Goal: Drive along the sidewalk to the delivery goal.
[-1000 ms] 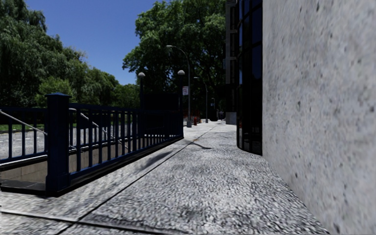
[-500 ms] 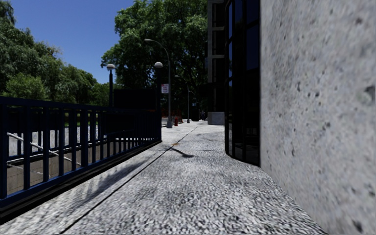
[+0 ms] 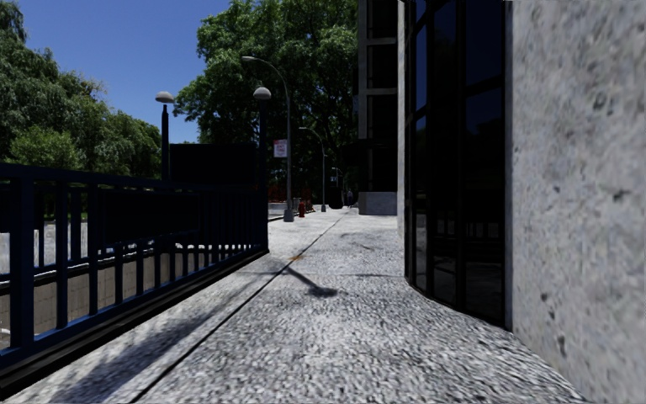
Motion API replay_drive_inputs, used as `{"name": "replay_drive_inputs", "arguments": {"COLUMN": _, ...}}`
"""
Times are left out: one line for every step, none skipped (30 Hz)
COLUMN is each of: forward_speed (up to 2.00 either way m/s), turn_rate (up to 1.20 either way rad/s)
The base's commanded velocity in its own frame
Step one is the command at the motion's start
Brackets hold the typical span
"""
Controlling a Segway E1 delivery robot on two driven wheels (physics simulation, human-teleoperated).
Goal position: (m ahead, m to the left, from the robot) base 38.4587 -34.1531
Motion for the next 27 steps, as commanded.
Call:
{"name": "replay_drive_inputs", "arguments": {"forward_speed": 2.00, "turn_rate": 0.00}}
{"name": "replay_drive_inputs", "arguments": {"forward_speed": 2.00, "turn_rate": 0.00}}
{"name": "replay_drive_inputs", "arguments": {"forward_speed": 2.00, "turn_rate": 0.00}}
{"name": "replay_drive_inputs", "arguments": {"forward_speed": 2.00, "turn_rate": 0.00}}
{"name": "replay_drive_inputs", "arguments": {"forward_speed": 2.00, "turn_rate": 0.00}}
{"name": "replay_drive_inputs", "arguments": {"forward_speed": 2.00, "turn_rate": 0.00}}
{"name": "replay_drive_inputs", "arguments": {"forward_speed": 2.00, "turn_rate": 0.00}}
{"name": "replay_drive_inputs", "arguments": {"forward_speed": 2.00, "turn_rate": 0.00}}
{"name": "replay_drive_inputs", "arguments": {"forward_speed": 2.00, "turn_rate": 0.00}}
{"name": "replay_drive_inputs", "arguments": {"forward_speed": 2.00, "turn_rate": 0.00}}
{"name": "replay_drive_inputs", "arguments": {"forward_speed": 2.00, "turn_rate": 0.00}}
{"name": "replay_drive_inputs", "arguments": {"forward_speed": 2.00, "turn_rate": 0.00}}
{"name": "replay_drive_inputs", "arguments": {"forward_speed": 2.00, "turn_rate": 0.00}}
{"name": "replay_drive_inputs", "arguments": {"forward_speed": 2.00, "turn_rate": 0.00}}
{"name": "replay_drive_inputs", "arguments": {"forward_speed": 2.00, "turn_rate": 0.00}}
{"name": "replay_drive_inputs", "arguments": {"forward_speed": 2.00, "turn_rate": 0.00}}
{"name": "replay_drive_inputs", "arguments": {"forward_speed": 2.00, "turn_rate": 0.00}}
{"name": "replay_drive_inputs", "arguments": {"forward_speed": 2.00, "turn_rate": 0.00}}
{"name": "replay_drive_inputs", "arguments": {"forward_speed": 2.00, "turn_rate": 0.00}}
{"name": "replay_drive_inputs", "arguments": {"forward_speed": 2.00, "turn_rate": 0.00}}
{"name": "replay_drive_inputs", "arguments": {"forward_speed": 2.00, "turn_rate": 0.00}}
{"name": "replay_drive_inputs", "arguments": {"forward_speed": 2.00, "turn_rate": 0.00}}
{"name": "replay_drive_inputs", "arguments": {"forward_speed": 2.00, "turn_rate": 0.00}}
{"name": "replay_drive_inputs", "arguments": {"forward_speed": 2.00, "turn_rate": 0.00}}
{"name": "replay_drive_inputs", "arguments": {"forward_speed": 2.00, "turn_rate": 0.00}}
{"name": "replay_drive_inputs", "arguments": {"forward_speed": 2.00, "turn_rate": -0.10}}
{"name": "replay_drive_inputs", "arguments": {"forward_speed": 2.00, "turn_rate": -0.10}}
